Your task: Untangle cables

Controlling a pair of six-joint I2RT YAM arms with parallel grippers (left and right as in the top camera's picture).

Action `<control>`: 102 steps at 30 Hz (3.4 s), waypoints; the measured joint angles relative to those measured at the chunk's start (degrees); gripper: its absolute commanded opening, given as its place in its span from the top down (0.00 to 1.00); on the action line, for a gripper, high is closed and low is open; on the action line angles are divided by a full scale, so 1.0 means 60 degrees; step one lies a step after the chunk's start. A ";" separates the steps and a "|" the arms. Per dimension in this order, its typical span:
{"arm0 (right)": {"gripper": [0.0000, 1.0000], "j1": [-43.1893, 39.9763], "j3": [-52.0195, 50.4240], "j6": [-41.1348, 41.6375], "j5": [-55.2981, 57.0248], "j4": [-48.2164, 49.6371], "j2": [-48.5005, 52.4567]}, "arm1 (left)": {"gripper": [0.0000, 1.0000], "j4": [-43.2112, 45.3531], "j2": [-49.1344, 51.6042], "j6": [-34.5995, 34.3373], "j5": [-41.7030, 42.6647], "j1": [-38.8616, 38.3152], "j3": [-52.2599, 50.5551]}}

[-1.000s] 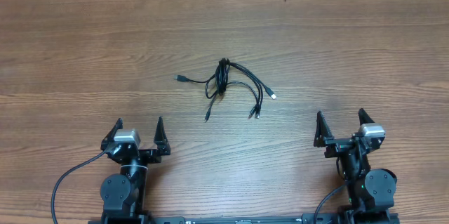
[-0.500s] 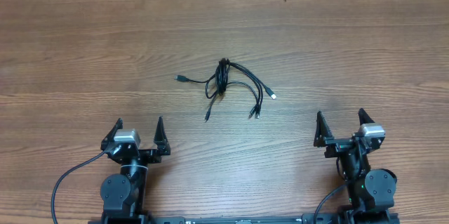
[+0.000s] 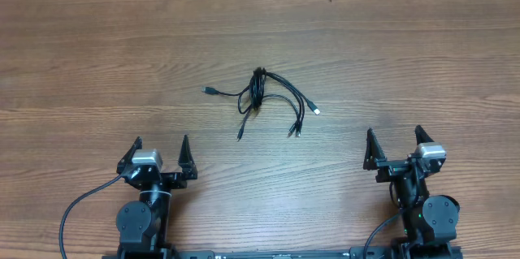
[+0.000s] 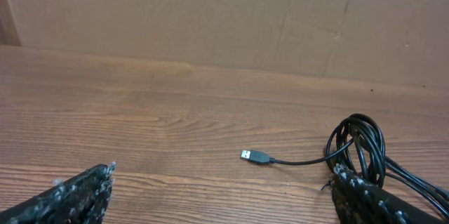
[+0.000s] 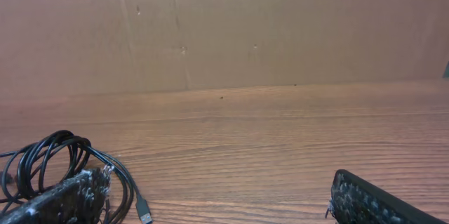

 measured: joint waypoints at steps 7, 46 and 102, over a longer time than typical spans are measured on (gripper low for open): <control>0.00 0.0000 0.0000 -0.0004 0.0000 0.0011 0.0000 | 0.00 0.0000 0.0000 0.0000 0.0000 0.0000 0.0000; 0.00 -0.0940 0.0000 0.0000 -0.0029 0.0004 0.0000 | 0.00 0.0004 0.0000 0.0000 -0.0004 0.0000 0.0000; 0.00 -0.0943 0.0000 -0.0004 -0.0029 0.0007 0.0004 | 0.00 -0.2852 0.0255 -0.0328 0.1271 0.0000 0.1807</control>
